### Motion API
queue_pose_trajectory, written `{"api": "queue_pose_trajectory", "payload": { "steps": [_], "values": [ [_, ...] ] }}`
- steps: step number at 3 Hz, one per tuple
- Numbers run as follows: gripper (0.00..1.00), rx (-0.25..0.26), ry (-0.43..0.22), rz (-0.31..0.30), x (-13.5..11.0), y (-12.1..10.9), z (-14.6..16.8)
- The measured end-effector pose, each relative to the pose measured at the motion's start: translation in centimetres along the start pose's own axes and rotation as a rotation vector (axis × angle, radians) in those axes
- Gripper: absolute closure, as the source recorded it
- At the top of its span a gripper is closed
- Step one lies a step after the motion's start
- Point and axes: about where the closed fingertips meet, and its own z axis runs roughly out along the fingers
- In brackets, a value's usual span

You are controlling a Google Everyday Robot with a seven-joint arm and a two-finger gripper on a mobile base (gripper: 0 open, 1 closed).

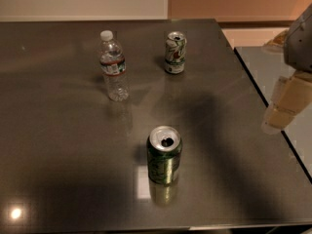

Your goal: Knock green can over

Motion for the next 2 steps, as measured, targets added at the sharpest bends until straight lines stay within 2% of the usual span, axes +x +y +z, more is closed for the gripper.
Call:
{"api": "queue_pose_trajectory", "payload": {
  "steps": [2],
  "values": [
    [0.00, -0.115, -0.172, -0.040, -2.9, 2.7, 3.1]
  ]
}}
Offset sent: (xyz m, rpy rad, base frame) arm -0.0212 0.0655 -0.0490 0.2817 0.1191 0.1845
